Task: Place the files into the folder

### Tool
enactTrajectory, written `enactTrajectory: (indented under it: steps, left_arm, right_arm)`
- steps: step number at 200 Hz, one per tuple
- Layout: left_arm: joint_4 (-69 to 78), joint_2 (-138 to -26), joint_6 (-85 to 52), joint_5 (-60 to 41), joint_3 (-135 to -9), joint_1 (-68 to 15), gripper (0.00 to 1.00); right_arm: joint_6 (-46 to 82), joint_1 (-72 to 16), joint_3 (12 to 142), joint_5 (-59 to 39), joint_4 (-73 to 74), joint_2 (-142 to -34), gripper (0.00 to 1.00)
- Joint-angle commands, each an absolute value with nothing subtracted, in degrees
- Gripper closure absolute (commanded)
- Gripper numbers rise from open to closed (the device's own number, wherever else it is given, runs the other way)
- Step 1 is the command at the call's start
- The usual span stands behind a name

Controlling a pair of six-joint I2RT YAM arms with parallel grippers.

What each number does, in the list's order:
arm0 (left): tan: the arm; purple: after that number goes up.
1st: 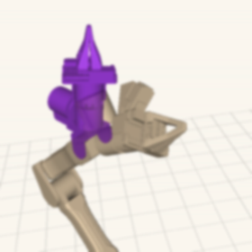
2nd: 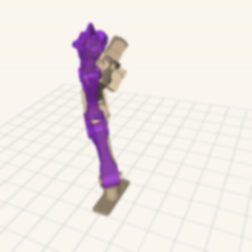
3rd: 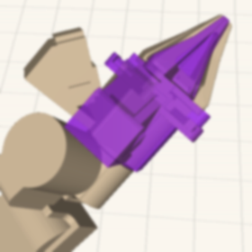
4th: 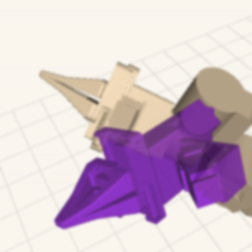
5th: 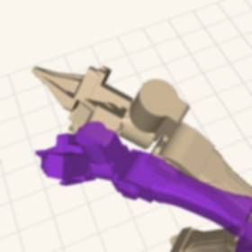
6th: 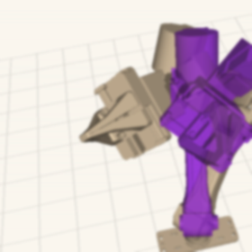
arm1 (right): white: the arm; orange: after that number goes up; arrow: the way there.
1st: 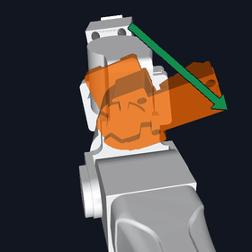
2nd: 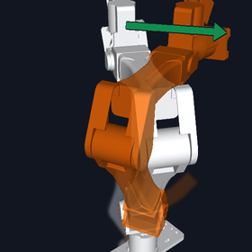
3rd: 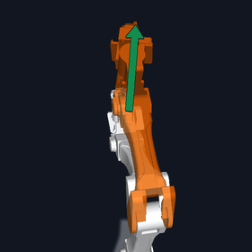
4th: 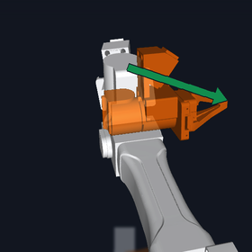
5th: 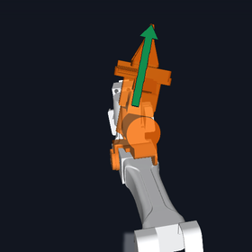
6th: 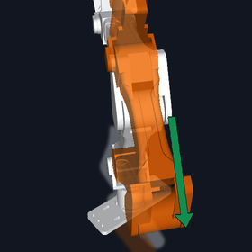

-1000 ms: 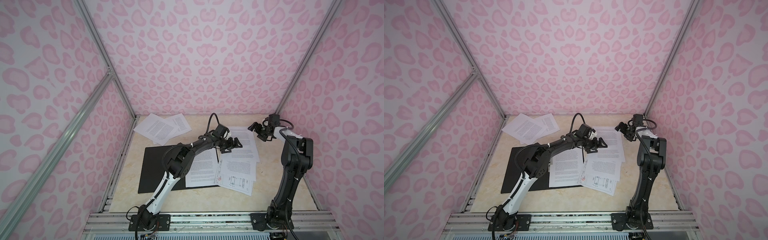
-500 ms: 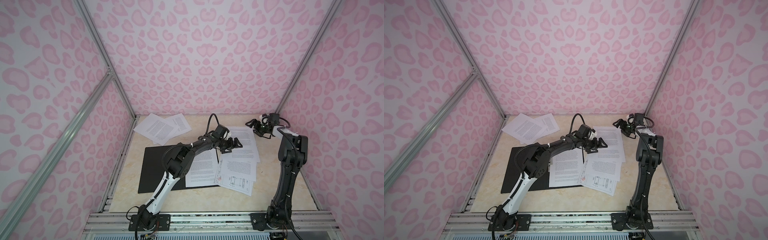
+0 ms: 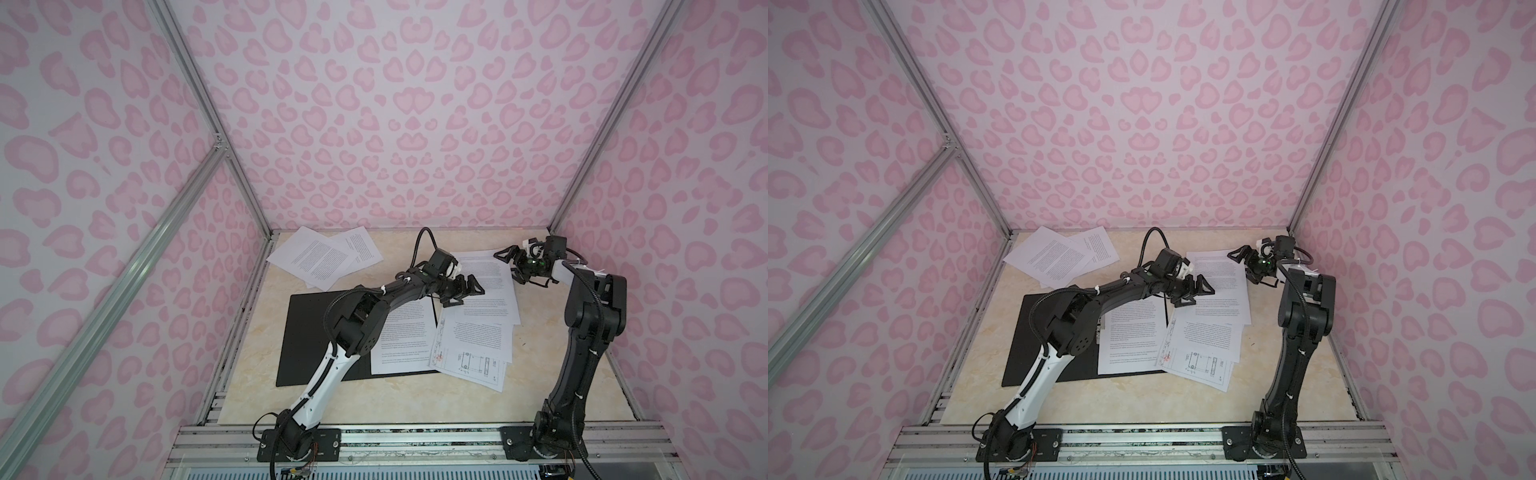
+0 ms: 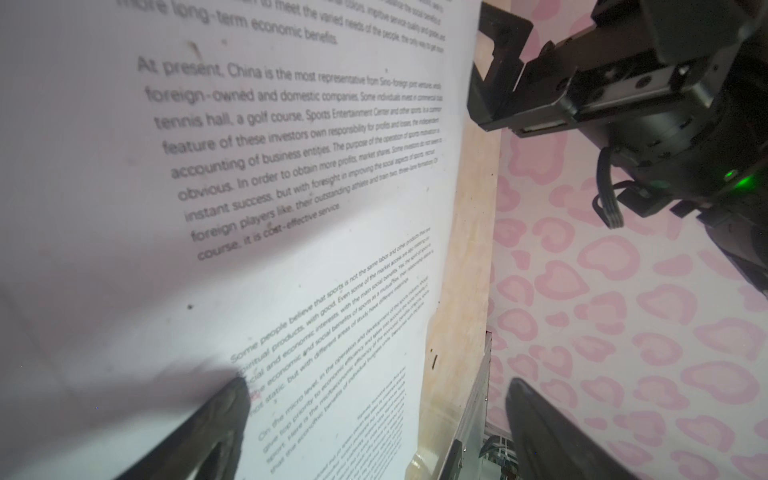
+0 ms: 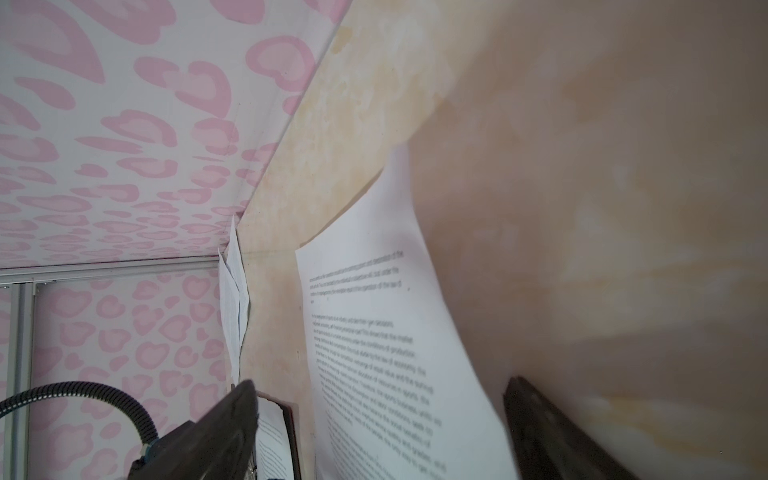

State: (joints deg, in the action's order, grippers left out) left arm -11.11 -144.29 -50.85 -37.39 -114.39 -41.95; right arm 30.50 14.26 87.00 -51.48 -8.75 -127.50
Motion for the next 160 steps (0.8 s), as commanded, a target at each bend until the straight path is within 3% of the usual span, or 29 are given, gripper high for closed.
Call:
enactTrajectory:
  steps: [1,56,93,121,160]
  left_arm:
    - [-20.42,-145.96,-49.97,-28.66,-113.18,-41.48,0.02]
    - [-20.05,-146.07,-49.81,-28.91,-112.52,-41.13,0.02]
    - [-19.80,-146.16,-49.82,-29.18,-112.50,-41.04,0.02]
    - [-19.71,-146.14,-49.93,-29.11,-112.27,-40.96,0.02]
    - [-19.63,-146.07,-49.85,-29.15,-111.64,-40.69,0.02]
  right_arm:
    - [33.22,14.28,82.67,-52.37,-8.88,-126.07,0.05]
    - [34.34,14.32,74.29,-52.39,-5.75,-120.80,0.06]
    - [31.48,14.33,71.44,-48.51,-8.24,-118.53,0.20]
    - [29.96,14.32,69.16,-45.82,-8.94,-116.97,0.25]
    - [29.06,14.63,66.06,-45.01,-8.22,-114.69,0.22]
